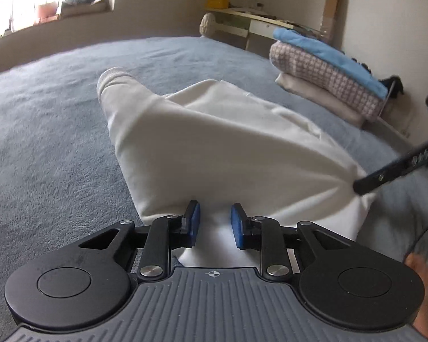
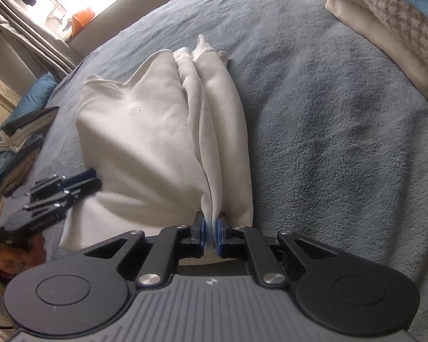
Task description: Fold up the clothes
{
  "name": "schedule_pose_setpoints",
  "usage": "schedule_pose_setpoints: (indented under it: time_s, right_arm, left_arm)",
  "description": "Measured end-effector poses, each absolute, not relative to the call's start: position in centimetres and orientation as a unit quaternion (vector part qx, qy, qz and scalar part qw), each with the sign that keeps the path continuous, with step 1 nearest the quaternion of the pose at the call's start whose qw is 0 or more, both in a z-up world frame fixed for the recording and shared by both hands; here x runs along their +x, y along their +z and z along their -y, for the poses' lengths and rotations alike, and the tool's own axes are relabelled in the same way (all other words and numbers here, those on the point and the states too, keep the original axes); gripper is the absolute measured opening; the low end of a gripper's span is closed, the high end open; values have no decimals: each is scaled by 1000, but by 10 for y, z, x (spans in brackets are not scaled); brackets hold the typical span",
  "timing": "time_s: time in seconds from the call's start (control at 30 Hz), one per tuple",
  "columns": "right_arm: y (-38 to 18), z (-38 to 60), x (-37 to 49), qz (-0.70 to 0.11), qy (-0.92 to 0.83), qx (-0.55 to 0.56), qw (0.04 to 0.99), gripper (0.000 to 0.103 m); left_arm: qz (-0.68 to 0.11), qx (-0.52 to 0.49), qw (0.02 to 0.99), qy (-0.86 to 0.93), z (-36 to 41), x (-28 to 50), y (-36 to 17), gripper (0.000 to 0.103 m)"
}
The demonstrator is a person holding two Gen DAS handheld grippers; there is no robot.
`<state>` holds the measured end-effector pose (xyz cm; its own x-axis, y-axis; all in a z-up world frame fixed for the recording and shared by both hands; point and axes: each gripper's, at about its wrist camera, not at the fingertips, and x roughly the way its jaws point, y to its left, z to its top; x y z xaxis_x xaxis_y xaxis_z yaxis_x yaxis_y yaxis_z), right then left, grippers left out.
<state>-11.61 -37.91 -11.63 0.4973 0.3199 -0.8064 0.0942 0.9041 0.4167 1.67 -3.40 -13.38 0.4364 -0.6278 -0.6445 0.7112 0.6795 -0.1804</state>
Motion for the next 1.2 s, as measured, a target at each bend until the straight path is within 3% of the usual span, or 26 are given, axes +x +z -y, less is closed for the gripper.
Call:
schedule_pose_setpoints:
  time_s: [0.23, 0.3, 0.37, 0.4, 0.57, 0.77, 1.13, 1.2]
  right_arm:
    - [-110, 377, -112, -505, 66, 200, 837, 10]
    - [-105, 377, -111, -508, 67, 194, 836, 21]
    - [-98, 376, -111, -509, 66, 183, 839, 38]
    - [-92, 377, -111, -504, 63, 172, 844, 39]
    - [-62, 385, -96, -451, 73, 177, 872, 39]
    - [-67, 362, -17, -414, 92, 120, 898, 35]
    - [-102, 344, 72, -459, 132, 43, 877, 33]
    - [-104, 345, 72, -459, 125, 50, 878, 14]
  left_arm:
    - [-334, 53, 846, -413, 32, 24, -102, 26]
    - [-339, 68, 841, -415, 40, 24, -105, 28]
    - [-352, 87, 841, -402, 50, 24, -116, 28]
    - [-358, 92, 842, -393, 54, 23, -122, 28]
    - [-359, 66, 855, -369, 56, 18, -133, 33]
    - [-361, 59, 859, -359, 58, 16, -136, 34]
    - [-367, 47, 858, -357, 56, 17, -137, 37]
    - [-367, 43, 858, -356, 55, 16, -137, 37]
